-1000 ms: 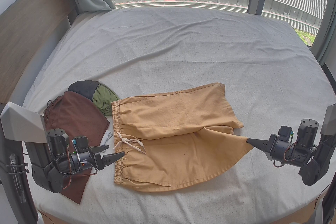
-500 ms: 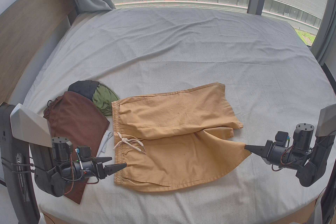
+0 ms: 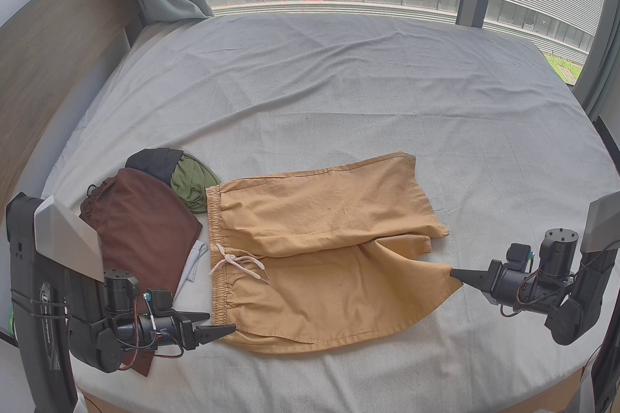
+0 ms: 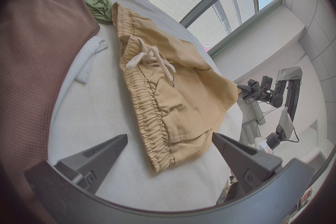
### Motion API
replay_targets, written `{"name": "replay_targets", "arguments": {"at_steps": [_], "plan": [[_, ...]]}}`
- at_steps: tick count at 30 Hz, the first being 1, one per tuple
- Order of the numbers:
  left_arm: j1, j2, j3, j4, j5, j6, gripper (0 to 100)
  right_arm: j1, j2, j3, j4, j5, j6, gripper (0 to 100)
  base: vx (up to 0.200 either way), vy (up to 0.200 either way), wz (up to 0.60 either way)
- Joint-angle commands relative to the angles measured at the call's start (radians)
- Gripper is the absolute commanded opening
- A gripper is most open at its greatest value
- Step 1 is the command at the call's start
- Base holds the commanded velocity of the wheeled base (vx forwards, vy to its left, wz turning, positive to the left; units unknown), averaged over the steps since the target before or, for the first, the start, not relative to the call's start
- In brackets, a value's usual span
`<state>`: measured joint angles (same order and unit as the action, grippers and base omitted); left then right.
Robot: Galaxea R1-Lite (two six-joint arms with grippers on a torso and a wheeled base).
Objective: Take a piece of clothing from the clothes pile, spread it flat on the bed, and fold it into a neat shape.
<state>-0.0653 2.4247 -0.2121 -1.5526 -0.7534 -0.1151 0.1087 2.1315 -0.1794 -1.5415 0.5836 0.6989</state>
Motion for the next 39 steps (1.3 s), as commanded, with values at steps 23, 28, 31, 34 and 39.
{"name": "replay_targets", "arguments": {"at_steps": [23, 28, 31, 34, 39], "plan": [[-0.057, 0.048, 0.000, 0.000, 0.009, -0.072, 0, -0.004, 0.008, 0.006, 0.000, -0.001, -0.003, 0, 0.000, 0.000, 0.00], [-0.045, 0.043, 0.005, -0.001, 0.006, -0.067, 0, -0.018, 0.010, 0.035, 0.001, 0.001, -0.078, 0, 0.000, 0.000, 0.00], [-0.031, 0.037, 0.011, -0.001, 0.002, -0.063, 0, -0.038, 0.027, 0.075, 0.001, 0.005, -0.203, 0, 0.000, 0.000, 0.00], [-0.007, 0.030, 0.017, -0.001, 0.002, -0.051, 0, -0.055, 0.070, 0.107, 0.001, 0.007, -0.317, 0, 0.000, 0.000, 0.00], [0.024, 0.014, 0.033, -0.001, -0.003, -0.044, 0, -0.080, 0.127, 0.150, 0.001, 0.012, -0.444, 0, 0.000, 0.000, 0.00]]}}
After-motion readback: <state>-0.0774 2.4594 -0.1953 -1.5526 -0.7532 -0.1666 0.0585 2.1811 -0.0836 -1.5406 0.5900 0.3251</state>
